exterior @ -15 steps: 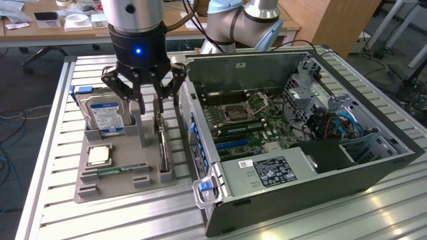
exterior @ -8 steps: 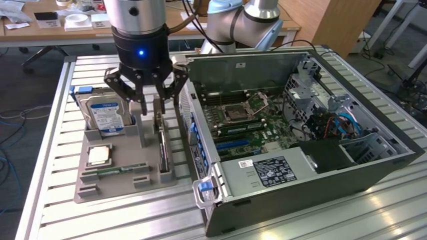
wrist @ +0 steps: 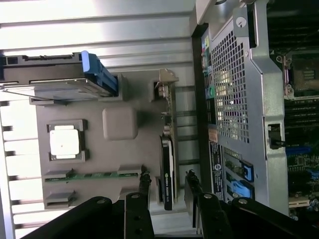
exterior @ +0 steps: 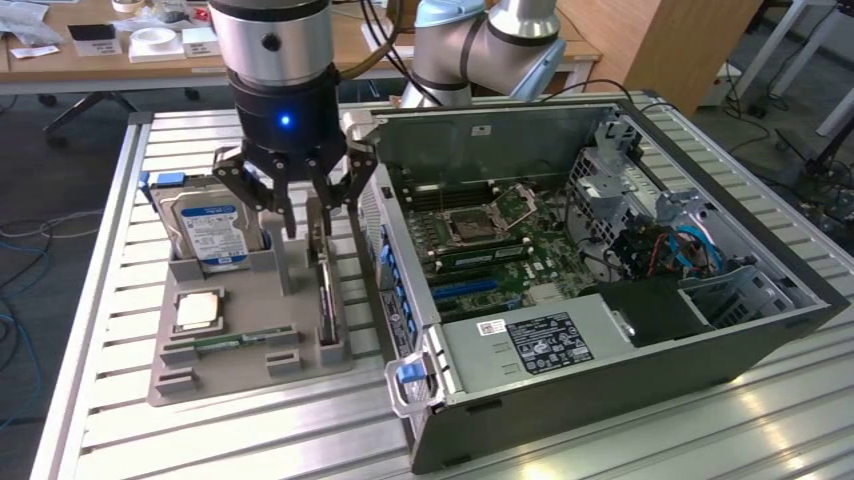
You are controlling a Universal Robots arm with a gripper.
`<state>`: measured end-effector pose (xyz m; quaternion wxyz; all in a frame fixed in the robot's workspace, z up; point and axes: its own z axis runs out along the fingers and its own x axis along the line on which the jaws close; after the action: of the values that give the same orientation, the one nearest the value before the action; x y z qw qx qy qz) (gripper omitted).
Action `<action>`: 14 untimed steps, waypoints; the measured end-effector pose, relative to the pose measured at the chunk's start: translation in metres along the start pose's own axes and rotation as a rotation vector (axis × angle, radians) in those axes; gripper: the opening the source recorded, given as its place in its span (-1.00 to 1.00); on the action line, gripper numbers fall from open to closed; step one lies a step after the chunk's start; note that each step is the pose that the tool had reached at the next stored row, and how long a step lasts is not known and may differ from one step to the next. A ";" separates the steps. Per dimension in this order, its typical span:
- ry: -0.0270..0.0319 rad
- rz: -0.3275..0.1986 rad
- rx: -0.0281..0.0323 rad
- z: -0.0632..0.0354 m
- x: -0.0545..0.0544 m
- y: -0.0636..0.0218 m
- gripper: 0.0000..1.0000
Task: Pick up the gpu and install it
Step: 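Pick up the gpu and move the gpu toward the slot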
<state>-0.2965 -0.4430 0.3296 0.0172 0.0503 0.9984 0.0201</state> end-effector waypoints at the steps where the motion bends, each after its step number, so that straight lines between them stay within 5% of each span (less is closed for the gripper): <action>1: 0.0000 0.000 0.0001 0.0018 0.000 -0.0001 -0.17; 14: -0.0001 0.000 -0.0001 0.0142 0.000 -0.0006 -0.17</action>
<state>-0.2965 -0.4430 0.3154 0.0173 0.0503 0.9984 0.0201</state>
